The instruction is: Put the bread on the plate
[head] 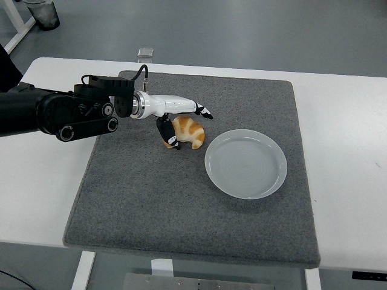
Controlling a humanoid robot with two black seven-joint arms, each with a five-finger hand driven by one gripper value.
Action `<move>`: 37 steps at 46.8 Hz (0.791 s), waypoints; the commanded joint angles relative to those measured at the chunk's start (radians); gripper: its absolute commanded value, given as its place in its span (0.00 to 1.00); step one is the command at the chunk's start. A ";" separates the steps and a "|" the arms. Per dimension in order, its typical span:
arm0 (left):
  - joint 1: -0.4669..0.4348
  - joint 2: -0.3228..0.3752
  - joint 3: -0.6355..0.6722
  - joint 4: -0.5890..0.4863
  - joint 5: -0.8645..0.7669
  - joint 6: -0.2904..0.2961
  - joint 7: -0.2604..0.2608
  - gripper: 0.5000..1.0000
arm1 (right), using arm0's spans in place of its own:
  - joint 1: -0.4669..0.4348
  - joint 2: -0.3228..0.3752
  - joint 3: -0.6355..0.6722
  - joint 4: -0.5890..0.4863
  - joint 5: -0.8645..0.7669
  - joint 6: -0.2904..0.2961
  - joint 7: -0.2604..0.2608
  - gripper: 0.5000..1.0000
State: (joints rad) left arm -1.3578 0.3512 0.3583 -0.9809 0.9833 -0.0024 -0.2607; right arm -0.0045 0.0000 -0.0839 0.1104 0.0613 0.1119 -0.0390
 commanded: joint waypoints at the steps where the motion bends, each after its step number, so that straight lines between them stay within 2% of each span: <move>1: -0.001 -0.001 0.013 0.001 0.000 0.004 0.000 0.95 | 0.000 0.000 0.000 0.000 0.000 0.000 0.001 0.90; 8: -0.001 -0.003 0.033 0.002 0.005 0.013 0.000 0.90 | 0.000 0.000 0.001 0.000 0.000 0.000 0.001 0.90; 18: -0.001 -0.003 0.037 0.002 0.035 0.028 -0.002 0.90 | 0.000 0.000 0.000 0.000 0.000 0.000 0.001 0.90; 24: -0.001 -0.008 0.037 0.004 0.041 0.045 -0.002 0.84 | 0.000 0.000 0.001 0.000 0.000 0.000 -0.001 0.90; 33: -0.001 -0.017 0.039 0.010 0.043 0.050 -0.003 0.55 | 0.000 0.000 0.000 0.000 0.000 0.000 -0.001 0.91; 37: -0.001 -0.017 0.044 0.008 0.054 0.050 -0.008 0.35 | 0.000 0.000 0.000 0.000 0.000 0.000 -0.001 0.90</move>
State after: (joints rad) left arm -1.3595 0.3344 0.3973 -0.9715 1.0276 0.0476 -0.2652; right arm -0.0046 0.0000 -0.0843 0.1105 0.0613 0.1119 -0.0396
